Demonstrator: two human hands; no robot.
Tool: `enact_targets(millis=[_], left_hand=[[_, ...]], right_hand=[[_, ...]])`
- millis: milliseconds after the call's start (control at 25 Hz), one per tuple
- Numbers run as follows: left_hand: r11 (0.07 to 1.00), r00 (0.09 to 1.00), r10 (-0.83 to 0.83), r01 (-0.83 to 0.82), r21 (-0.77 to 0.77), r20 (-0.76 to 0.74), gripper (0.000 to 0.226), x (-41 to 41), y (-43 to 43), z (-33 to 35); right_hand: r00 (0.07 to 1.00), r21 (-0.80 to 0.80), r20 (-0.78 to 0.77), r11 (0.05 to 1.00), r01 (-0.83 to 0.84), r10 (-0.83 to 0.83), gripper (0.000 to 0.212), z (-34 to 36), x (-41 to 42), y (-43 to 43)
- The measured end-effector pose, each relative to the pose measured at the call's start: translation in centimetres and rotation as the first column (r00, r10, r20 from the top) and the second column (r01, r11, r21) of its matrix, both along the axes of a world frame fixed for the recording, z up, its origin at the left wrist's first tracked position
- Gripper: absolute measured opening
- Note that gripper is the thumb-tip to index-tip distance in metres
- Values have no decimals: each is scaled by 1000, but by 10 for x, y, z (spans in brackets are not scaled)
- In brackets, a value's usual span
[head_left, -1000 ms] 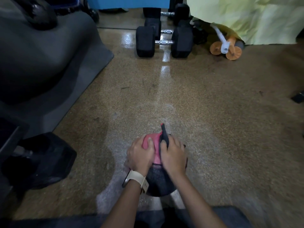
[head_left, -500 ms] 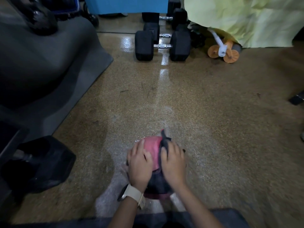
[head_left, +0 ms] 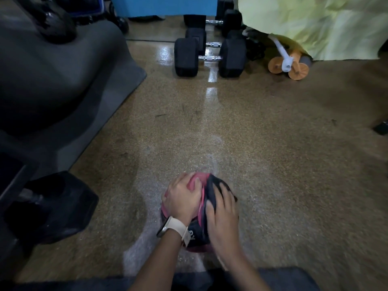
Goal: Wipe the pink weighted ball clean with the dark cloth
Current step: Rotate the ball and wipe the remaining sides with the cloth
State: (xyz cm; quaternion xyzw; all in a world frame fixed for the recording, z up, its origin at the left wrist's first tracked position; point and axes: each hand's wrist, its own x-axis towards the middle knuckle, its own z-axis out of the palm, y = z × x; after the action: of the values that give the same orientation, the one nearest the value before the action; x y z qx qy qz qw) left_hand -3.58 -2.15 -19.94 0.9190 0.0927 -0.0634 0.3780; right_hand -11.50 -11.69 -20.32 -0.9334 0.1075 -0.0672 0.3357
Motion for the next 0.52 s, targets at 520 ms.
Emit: enact_targets(millis=[520], left_hand=[[989,998,58,-53,-136,35,56,11,9,-7]], right_hand=[[997,-42,-29,997,-70,69,59,3,-30,8]])
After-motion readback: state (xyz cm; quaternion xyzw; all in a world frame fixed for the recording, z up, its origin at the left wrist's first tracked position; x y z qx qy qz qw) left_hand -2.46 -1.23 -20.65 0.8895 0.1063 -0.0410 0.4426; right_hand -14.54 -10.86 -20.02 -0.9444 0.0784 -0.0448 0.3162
